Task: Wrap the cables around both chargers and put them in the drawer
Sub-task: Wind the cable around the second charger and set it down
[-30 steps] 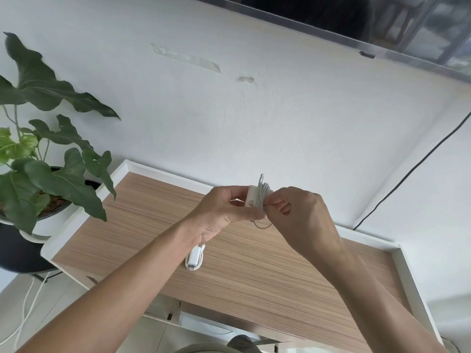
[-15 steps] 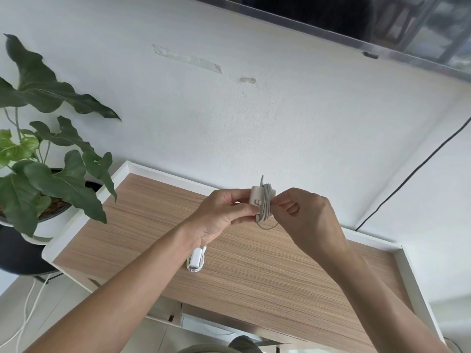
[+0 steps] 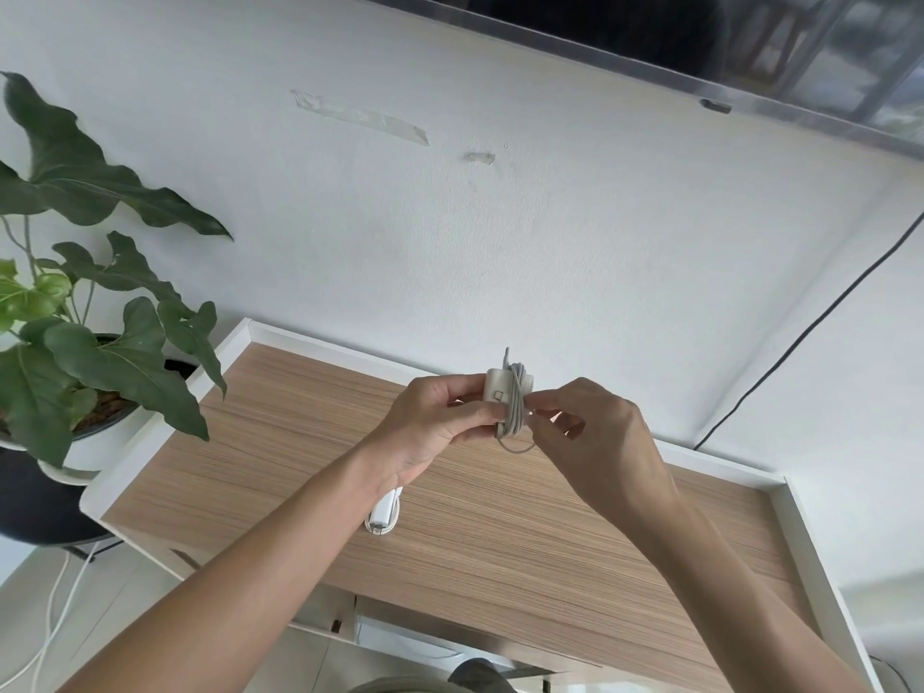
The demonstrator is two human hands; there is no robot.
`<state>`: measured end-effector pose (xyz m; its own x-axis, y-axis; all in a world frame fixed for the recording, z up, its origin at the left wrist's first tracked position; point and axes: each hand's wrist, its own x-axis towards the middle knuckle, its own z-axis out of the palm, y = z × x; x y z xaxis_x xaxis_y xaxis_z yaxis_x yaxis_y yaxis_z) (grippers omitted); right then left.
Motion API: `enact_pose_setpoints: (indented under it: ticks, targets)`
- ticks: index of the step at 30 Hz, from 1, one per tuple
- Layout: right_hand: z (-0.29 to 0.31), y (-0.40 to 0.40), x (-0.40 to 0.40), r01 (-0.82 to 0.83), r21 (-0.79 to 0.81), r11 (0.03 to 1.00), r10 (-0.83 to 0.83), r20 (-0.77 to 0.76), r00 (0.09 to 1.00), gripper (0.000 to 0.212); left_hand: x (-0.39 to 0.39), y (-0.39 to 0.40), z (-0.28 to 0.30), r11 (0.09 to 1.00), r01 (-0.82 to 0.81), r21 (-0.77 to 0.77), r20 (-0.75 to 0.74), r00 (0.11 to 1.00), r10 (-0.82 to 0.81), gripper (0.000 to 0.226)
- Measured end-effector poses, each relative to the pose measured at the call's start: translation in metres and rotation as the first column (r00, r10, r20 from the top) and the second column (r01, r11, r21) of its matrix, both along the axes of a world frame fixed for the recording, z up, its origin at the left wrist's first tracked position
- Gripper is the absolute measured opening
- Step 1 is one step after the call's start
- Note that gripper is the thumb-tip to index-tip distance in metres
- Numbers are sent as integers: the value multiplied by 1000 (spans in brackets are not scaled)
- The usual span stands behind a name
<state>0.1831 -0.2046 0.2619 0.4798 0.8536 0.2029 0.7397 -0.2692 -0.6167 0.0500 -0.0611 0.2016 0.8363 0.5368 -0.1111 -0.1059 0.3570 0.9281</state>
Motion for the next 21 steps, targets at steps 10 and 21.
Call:
enact_pose_setpoints:
  ticks: [10,21]
  targets:
    - [4,-2,6,87,-1,996,-83,-306,948,12,0,-4,4,996,89,32,-15,996,-88,38]
    - [5,-3,6,14,52,999,-5,-168,986,18,2,-9,3,999,15,35,-35,999,-14,33]
